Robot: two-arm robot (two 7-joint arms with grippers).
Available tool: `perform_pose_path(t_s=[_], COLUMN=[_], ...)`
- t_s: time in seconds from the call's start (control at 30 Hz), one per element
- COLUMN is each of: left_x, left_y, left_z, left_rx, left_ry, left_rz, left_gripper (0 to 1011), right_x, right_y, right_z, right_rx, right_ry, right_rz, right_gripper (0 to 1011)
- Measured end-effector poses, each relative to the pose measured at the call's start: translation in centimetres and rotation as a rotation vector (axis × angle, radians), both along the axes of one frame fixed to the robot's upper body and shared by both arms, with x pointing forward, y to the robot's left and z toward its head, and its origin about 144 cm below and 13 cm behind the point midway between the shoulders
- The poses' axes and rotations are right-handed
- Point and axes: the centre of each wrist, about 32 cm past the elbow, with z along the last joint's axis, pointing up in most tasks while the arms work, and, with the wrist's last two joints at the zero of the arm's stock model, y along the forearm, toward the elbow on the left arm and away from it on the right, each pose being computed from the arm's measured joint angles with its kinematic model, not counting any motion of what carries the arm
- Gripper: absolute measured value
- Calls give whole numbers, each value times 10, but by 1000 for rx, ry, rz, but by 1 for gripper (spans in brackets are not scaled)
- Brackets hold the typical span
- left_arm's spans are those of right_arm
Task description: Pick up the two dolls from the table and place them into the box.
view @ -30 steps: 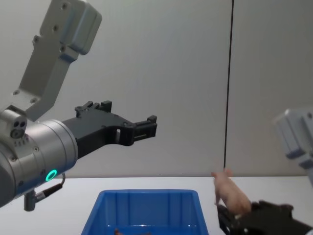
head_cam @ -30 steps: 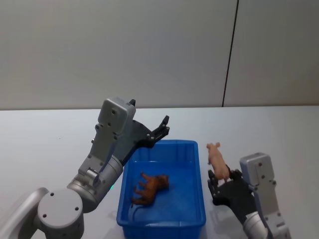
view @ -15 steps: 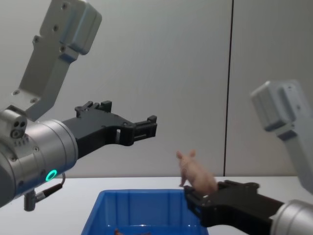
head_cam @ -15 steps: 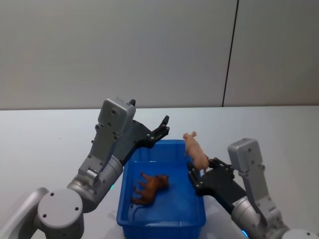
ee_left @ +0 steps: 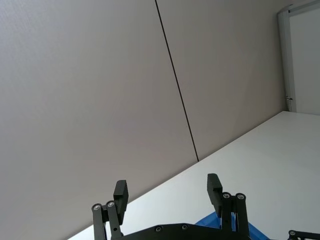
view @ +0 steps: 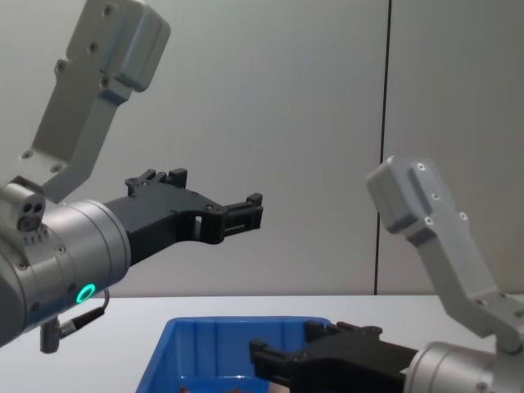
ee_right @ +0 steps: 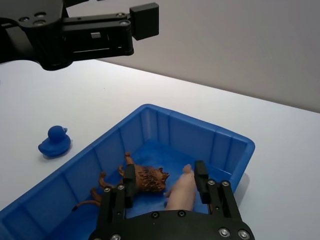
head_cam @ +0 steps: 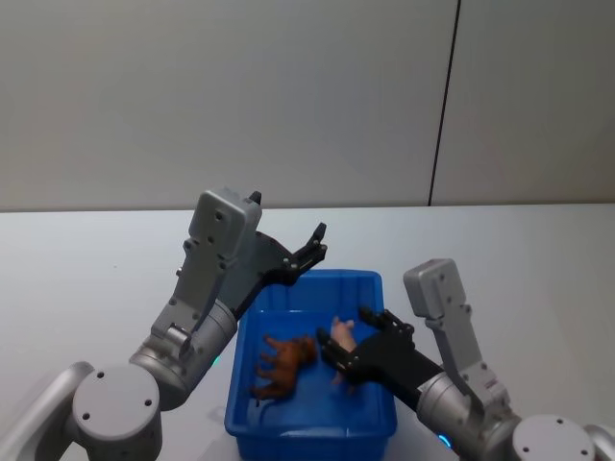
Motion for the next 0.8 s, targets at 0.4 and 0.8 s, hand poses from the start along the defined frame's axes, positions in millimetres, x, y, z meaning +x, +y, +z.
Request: perform_pose_path(t_s=[0.4,0.8], left_x=[0,0], left_y=[0,0], left_z=[0,0], left_rx=[0,0], left_ry=[0,0], left_rz=[0,0], left_gripper=[1001,1001], right_x=[0,-16], right_y=[0,-14], right_z=[0,1], right_rx=[-8,-25], right_ry=[-27,-87], right_rz=[-55,-197], right_gripper=[1001,1001])
